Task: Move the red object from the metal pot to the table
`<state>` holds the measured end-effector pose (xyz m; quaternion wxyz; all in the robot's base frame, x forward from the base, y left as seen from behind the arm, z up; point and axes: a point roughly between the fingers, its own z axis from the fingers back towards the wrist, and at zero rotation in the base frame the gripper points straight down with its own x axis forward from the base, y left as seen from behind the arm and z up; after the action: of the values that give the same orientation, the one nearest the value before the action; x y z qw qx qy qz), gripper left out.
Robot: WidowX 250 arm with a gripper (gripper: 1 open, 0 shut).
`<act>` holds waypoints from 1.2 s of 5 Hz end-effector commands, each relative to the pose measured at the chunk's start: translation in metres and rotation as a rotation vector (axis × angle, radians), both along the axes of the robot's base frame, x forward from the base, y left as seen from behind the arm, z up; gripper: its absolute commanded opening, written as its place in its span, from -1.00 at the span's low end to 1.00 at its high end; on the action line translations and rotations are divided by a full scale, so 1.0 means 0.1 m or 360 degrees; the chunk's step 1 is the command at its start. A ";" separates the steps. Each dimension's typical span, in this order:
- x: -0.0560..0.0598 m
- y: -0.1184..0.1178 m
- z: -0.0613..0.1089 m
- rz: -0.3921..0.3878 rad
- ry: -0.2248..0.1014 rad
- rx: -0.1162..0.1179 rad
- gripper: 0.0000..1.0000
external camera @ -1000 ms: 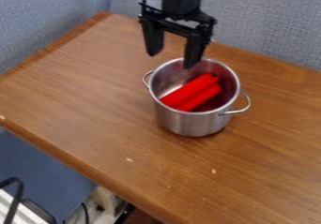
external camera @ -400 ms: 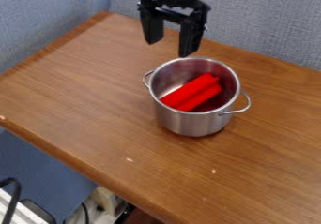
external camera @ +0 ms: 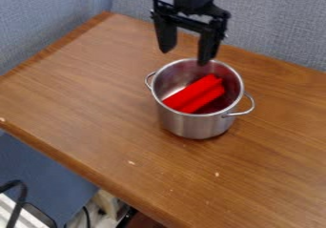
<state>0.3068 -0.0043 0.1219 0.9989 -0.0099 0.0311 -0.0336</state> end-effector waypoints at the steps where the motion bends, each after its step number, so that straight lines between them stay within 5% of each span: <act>1: -0.03 0.06 0.18 -0.0029 -0.0099 -0.0003 1.00; 2: -0.05 0.16 0.18 -0.0045 -0.0099 0.0002 1.00; 4: -0.04 0.18 0.13 0.0122 -0.0084 0.0022 1.00; 6: 0.00 -0.03 0.15 0.0033 -0.0090 0.0034 1.00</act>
<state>0.3011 -0.0076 0.1221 0.9993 0.0008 0.0299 -0.0232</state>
